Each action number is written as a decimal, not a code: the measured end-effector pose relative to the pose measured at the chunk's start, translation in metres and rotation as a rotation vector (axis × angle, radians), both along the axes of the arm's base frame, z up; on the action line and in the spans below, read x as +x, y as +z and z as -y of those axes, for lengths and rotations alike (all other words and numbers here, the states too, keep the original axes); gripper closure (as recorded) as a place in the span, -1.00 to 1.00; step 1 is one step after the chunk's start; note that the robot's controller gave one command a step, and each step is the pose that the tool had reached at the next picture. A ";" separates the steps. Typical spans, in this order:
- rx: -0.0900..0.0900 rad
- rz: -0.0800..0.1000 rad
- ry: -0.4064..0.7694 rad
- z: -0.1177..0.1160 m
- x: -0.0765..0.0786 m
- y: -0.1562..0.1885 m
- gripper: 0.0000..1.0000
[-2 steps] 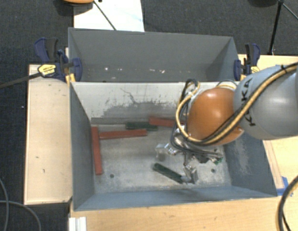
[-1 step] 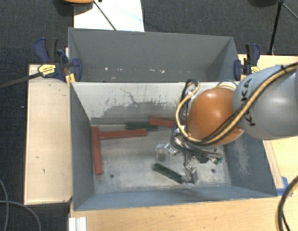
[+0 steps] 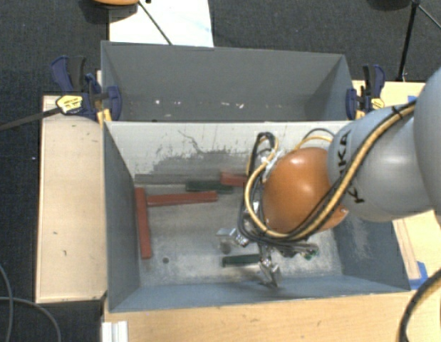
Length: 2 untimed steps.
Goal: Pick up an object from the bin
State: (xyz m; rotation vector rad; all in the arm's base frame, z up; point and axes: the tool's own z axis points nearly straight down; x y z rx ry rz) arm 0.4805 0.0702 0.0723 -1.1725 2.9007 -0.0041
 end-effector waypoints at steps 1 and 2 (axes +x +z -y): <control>-0.002 -0.009 0.286 -0.008 -0.004 -0.002 1.00; -0.002 -0.010 0.285 -0.008 -0.004 -0.002 1.00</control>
Offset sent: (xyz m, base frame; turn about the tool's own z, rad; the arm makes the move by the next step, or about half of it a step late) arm 0.0000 0.0000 0.0000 0.0000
